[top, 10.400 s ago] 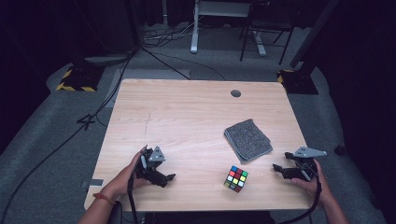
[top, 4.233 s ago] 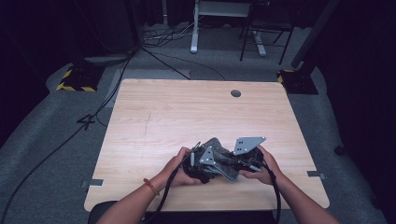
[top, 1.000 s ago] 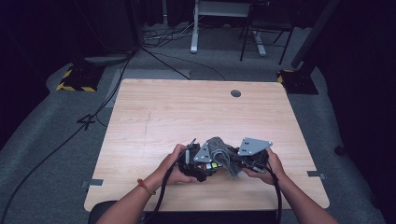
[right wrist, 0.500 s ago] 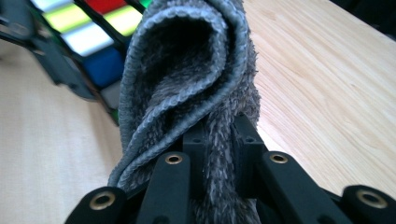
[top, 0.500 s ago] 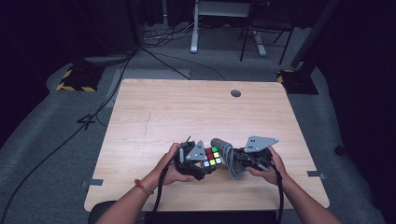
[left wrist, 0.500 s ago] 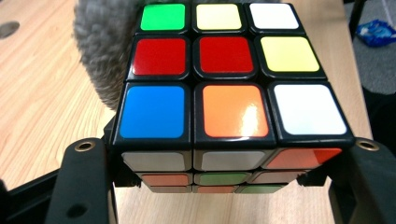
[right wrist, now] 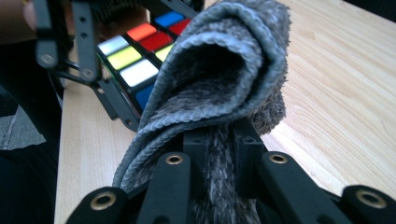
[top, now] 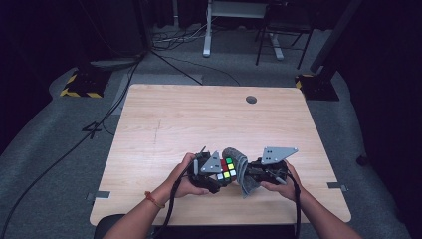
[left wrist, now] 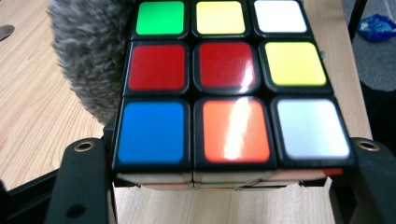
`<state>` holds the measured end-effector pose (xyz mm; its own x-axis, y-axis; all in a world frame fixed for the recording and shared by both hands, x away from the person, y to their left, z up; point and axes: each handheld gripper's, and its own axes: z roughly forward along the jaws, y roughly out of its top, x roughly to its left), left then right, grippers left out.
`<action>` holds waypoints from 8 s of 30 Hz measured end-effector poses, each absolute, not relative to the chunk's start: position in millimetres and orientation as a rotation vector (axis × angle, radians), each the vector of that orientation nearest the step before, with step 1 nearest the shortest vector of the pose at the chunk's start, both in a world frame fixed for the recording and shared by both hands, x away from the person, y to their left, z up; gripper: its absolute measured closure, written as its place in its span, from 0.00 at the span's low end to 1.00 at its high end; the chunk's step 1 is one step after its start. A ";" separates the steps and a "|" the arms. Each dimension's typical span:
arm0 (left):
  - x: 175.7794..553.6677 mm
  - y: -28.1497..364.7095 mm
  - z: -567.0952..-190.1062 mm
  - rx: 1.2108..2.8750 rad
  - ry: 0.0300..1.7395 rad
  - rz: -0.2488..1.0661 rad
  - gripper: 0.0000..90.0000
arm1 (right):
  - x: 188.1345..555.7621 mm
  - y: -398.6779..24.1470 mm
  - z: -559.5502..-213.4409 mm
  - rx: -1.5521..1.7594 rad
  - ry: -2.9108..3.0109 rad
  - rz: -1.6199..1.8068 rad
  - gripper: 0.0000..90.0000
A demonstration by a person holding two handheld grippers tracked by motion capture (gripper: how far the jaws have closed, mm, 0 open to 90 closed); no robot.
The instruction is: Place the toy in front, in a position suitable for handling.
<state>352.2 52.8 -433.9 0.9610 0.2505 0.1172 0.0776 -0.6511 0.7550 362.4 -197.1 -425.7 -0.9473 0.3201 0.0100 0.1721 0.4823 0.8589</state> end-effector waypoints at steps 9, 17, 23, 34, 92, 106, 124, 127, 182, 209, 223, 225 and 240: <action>351.4 44.8 -440.7 2.336 0.224 0.301 0.37 | 355.6 -192.4 -419.0 0.378 2.553 1.514 0.88; 351.3 38.5 -445.9 2.365 0.230 0.336 0.37 | 349.1 -182.4 -414.6 0.342 2.534 1.439 0.88; 351.3 43.1 -442.3 2.346 0.235 0.338 0.37 | 354.5 -185.6 -421.7 0.351 2.536 1.284 0.88; 354.9 54.2 -436.3 2.331 0.276 0.338 0.37 | 355.0 -186.9 -426.9 0.359 2.564 1.275 0.89; 349.9 35.7 -433.7 2.363 0.228 0.339 0.37 | 341.5 -184.0 -402.3 0.283 2.487 1.443 0.89; 346.3 46.3 -425.2 2.333 0.228 0.325 0.37 | 354.9 -192.0 -425.1 0.377 2.555 1.273 0.89; 347.6 33.8 -443.2 2.383 0.189 0.302 0.37 | 334.8 -180.7 -408.6 0.270 2.528 1.387 0.88; 348.0 33.7 -444.0 2.395 0.180 0.320 0.37 | 336.6 -179.7 -409.7 0.280 2.527 1.367 0.88; 355.9 46.8 -440.4 2.292 0.257 0.239 0.36 | 354.7 -197.4 -428.6 0.453 2.524 1.480 0.89; 354.8 45.3 -439.1 2.295 0.238 0.288 0.34 | 357.2 -195.7 -435.2 0.471 2.544 1.483 0.89; 356.7 47.7 -439.5 2.245 0.249 0.246 0.37 | 358.4 -200.4 -430.5 0.473 2.526 1.478 0.90; 356.4 46.7 -440.1 2.238 0.272 0.257 0.37 | 359.6 -200.1 -431.4 0.484 2.534 1.458 0.89; 357.4 37.6 -446.7 2.333 0.301 0.258 0.37 | 364.8 -195.6 -443.5 0.548 2.584 1.374 0.90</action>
